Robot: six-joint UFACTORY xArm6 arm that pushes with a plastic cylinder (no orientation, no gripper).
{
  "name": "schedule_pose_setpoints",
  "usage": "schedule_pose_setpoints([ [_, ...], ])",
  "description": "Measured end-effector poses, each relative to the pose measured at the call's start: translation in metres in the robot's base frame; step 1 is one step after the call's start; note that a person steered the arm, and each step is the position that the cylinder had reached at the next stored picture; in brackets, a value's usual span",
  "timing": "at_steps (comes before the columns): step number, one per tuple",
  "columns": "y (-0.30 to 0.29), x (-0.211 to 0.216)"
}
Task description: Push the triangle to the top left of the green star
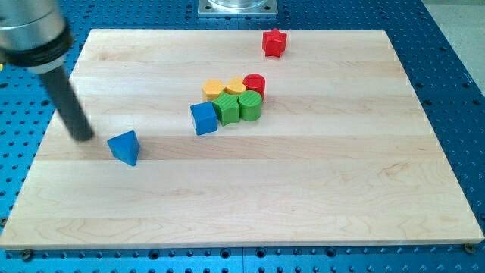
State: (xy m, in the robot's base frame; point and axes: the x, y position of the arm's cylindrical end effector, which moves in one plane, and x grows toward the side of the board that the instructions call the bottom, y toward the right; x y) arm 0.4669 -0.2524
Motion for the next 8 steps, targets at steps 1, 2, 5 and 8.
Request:
schedule_pose_setpoints([
  [1, 0.025, 0.032],
  [2, 0.057, 0.056],
  [5, 0.059, -0.001],
  [8, 0.123, -0.005],
])
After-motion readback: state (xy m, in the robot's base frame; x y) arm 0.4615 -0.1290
